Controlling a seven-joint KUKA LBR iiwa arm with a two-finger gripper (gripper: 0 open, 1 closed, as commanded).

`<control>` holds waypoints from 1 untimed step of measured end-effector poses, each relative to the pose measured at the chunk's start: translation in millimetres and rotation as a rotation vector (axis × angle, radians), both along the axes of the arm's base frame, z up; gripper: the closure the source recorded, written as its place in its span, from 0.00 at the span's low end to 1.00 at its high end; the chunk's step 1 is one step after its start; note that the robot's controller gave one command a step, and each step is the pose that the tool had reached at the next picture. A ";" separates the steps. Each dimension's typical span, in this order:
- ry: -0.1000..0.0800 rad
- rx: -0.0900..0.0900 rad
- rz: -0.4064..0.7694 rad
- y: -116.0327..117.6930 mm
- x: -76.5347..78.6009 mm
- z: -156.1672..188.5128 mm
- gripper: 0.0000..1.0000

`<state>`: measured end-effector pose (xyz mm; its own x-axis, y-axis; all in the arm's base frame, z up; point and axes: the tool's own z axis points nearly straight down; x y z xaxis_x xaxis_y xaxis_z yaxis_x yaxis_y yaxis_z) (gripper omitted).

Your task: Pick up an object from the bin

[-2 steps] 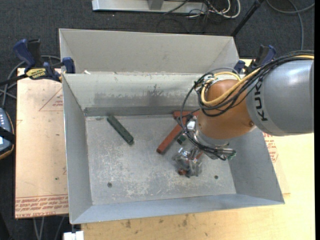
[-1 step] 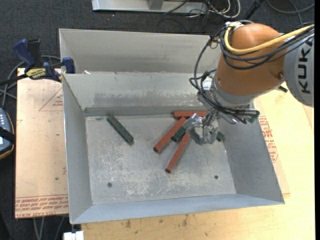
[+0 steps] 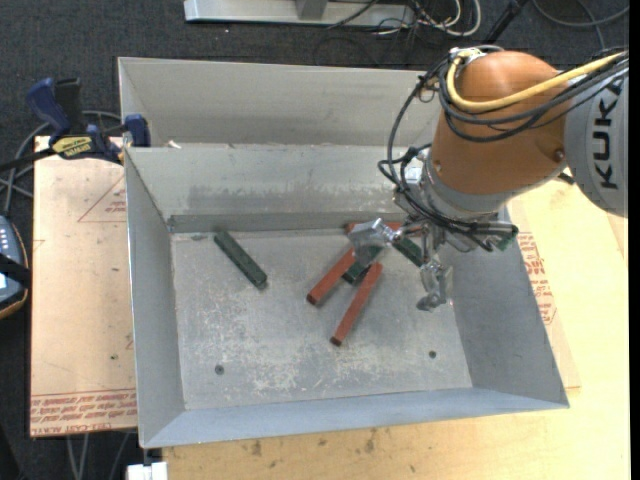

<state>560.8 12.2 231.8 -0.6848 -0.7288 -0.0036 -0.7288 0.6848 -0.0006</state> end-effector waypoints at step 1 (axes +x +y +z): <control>0.003 0.001 0.205 18.3 71.6 -109.9 0.00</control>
Offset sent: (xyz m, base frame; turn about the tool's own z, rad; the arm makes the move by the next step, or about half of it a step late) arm 0.0718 0.0172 -0.1060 -0.2080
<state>632.4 30.5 121.9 -0.5220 -0.8530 -0.0024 -0.8530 0.5220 0.0021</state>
